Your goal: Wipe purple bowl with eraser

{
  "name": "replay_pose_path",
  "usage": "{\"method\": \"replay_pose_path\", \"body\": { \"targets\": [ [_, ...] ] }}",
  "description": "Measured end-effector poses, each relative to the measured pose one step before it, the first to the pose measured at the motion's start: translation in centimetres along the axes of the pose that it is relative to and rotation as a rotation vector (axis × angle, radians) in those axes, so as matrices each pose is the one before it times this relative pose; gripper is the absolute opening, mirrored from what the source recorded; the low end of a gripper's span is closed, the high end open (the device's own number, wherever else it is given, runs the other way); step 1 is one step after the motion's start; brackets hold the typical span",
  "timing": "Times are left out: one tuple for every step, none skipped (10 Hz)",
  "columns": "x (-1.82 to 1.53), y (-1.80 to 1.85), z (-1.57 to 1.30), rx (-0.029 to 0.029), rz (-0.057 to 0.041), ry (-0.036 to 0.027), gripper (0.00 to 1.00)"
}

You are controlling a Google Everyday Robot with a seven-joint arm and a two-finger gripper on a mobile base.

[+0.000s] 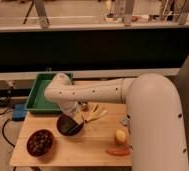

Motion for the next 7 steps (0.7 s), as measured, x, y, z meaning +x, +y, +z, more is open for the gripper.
{"method": "replay_pose_path", "body": {
  "targets": [
    [0.424,0.481,0.252,-0.00277,0.01181,-0.00231,0.00],
    [0.653,0.471,0.111,0.00009,0.01468,0.00014,0.00],
    [0.938,0.485,0.111,-0.00038,0.02086,0.00201,0.00],
    [0.579,0.057,-0.019,0.00164,0.01451,0.00024,0.00],
    [0.580,-0.163,-0.088,0.00264,0.01098,0.00542,0.00],
    [0.317,-0.530,-0.055,0.00101,0.00614,0.00547,0.00],
    [0.086,-0.722,-0.120,0.00227,-0.00057,0.00463,0.00]
  ]
}}
